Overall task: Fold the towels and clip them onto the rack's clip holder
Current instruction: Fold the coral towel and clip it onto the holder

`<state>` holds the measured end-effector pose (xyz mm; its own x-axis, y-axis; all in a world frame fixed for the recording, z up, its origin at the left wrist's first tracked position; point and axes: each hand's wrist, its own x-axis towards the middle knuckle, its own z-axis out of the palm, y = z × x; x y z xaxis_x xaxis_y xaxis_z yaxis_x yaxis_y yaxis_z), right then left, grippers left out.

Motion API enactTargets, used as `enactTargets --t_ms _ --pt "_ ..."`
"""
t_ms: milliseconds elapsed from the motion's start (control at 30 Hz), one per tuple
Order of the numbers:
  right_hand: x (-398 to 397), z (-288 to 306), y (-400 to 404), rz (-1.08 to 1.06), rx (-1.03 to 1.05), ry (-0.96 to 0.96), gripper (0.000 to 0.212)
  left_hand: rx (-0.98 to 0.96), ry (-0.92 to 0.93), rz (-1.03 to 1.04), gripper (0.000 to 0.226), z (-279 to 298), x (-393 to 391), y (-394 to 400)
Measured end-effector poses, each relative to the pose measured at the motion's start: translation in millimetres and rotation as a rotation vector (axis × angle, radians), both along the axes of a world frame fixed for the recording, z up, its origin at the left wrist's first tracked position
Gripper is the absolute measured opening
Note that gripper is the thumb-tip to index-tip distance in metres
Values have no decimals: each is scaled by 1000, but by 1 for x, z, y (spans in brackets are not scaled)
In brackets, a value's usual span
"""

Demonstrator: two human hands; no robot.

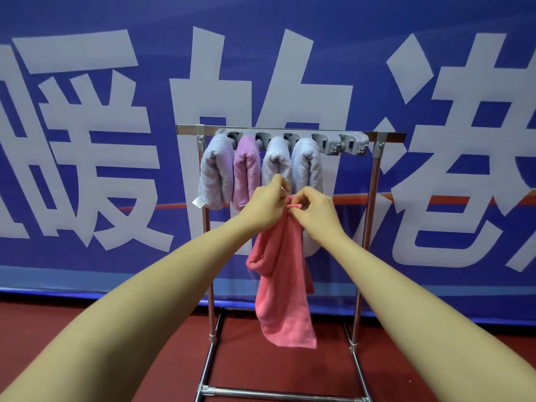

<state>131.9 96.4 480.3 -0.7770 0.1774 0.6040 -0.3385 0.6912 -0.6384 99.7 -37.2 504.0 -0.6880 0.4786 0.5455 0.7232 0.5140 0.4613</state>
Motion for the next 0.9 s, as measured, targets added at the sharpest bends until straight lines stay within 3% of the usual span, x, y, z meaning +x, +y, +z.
enactTargets --t_ms 200,367,433,567,667,800,900 --pt "2 1 3 27 -37 27 29 -143 47 -29 20 4 4 2" --pt "1 3 5 28 55 51 7 -101 -16 -46 16 -2 0 -2" --pt "1 2 6 23 105 66 10 -120 -8 -20 17 -3 1 -2" --pt "1 4 6 -6 190 81 20 -289 195 97 4 -5 9 -3" --pt "1 13 7 -19 104 111 17 -349 371 131 20 -17 10 -9" --pt "2 28 12 -41 36 189 17 -367 399 155 51 -32 5 -18" --pt "1 33 15 -54 -2 209 14 -315 350 139 58 -35 1 -22"
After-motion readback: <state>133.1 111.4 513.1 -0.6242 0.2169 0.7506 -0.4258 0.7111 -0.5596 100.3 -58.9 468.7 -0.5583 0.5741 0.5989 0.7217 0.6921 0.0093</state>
